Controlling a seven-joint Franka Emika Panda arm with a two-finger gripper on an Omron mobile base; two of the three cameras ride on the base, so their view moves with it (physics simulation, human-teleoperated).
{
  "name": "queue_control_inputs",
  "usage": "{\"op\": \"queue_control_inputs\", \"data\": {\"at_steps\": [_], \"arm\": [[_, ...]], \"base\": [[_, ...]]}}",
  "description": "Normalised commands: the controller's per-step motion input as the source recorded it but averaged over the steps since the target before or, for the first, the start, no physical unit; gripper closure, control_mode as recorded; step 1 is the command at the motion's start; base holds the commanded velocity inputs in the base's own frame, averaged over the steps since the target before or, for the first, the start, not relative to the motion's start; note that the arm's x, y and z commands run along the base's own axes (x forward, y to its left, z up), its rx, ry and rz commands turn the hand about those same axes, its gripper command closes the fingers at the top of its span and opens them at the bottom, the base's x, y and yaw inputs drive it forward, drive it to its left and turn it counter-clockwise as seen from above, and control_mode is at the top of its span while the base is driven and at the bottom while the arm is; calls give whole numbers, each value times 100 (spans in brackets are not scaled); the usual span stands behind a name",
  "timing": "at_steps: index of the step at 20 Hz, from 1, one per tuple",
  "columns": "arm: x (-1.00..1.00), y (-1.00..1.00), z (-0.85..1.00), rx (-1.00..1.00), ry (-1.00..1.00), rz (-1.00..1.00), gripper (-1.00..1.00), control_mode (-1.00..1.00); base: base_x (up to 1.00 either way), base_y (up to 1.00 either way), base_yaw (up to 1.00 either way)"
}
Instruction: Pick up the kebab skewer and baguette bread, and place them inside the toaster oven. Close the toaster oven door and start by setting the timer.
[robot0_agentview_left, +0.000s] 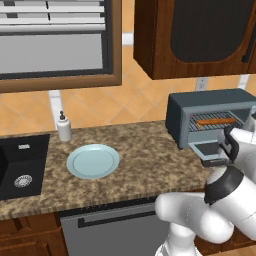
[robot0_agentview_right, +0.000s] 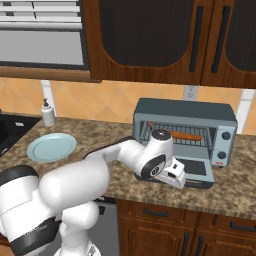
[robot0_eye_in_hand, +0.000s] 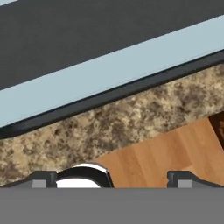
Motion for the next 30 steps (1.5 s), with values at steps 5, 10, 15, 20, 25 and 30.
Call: {"op": "queue_control_inputs", "data": {"at_steps": [5, 10, 15, 20, 25, 30], "arm": [[-14, 7, -31, 0, 0, 7, -100, -100], [18, 19, -26, 0, -4, 16, -100, -100], [20, 0, -15, 0, -4, 8, -100, -100], [33, 0, -21, 0, -4, 0, -100, -100], [27, 0, -21, 0, 0, 0, -100, -100], [3, 0, -23, 0, 0, 0, -100, -100]], "base": [[0, 0, 0], [0, 0, 0], [0, 0, 0], [0, 0, 0], [0, 0, 0], [0, 0, 0]]}}
